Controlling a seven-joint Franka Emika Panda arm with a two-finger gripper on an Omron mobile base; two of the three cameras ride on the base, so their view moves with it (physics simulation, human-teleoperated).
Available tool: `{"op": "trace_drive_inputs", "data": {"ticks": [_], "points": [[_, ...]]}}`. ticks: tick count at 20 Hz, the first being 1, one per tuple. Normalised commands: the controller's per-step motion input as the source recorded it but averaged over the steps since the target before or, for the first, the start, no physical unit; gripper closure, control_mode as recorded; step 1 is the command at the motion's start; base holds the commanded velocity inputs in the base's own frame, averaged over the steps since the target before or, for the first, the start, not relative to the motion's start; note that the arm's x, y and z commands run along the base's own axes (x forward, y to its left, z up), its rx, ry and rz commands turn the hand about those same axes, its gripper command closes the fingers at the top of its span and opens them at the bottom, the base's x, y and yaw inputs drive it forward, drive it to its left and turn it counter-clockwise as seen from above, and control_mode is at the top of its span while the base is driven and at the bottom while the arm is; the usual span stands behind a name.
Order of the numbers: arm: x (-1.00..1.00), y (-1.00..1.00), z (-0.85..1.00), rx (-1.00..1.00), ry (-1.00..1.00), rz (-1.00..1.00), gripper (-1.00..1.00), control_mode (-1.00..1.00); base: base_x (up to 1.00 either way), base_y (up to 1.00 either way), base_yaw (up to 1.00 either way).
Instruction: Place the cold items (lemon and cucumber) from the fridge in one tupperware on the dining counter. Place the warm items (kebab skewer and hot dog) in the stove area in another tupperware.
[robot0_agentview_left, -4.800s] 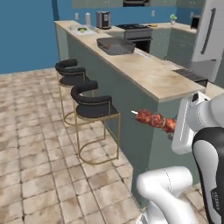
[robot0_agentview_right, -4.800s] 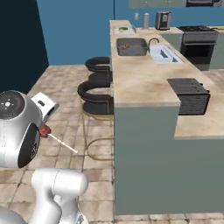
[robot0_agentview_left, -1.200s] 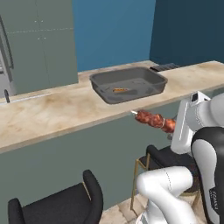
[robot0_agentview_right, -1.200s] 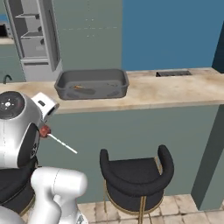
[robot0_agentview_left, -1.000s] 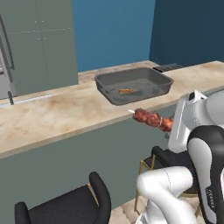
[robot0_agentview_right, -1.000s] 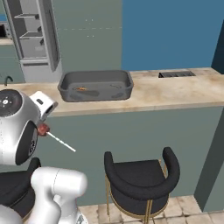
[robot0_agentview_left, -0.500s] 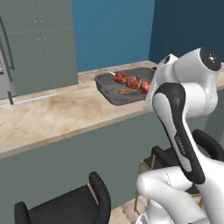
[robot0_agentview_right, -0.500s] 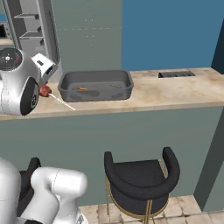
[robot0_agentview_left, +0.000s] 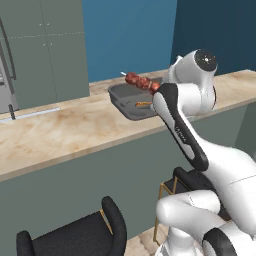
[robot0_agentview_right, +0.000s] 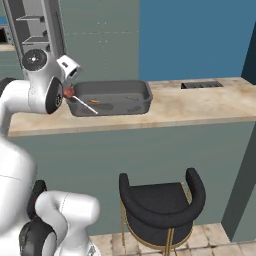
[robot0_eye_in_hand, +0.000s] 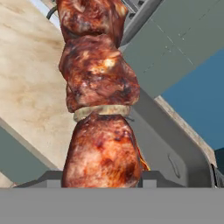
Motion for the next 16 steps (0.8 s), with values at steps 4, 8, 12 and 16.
{"op": "trace_drive_inputs", "data": {"ticks": [4,8,12,16], "points": [[0.96,-0.39,-0.21,0.01,0.0,0.08,1.0,-1.0,0.0,0.0,0.0],[0.81,-0.32,-0.03,-0.04,0.1,0.09,1.0,-1.0,0.0,0.0,0.0],[0.81,-0.11,-0.09,-0.16,0.25,0.08,1.0,-1.0,0.0,0.0,0.0],[0.73,-0.16,-0.18,-0.12,0.15,0.12,1.0,-1.0,0.0,0.0,0.0]]}}
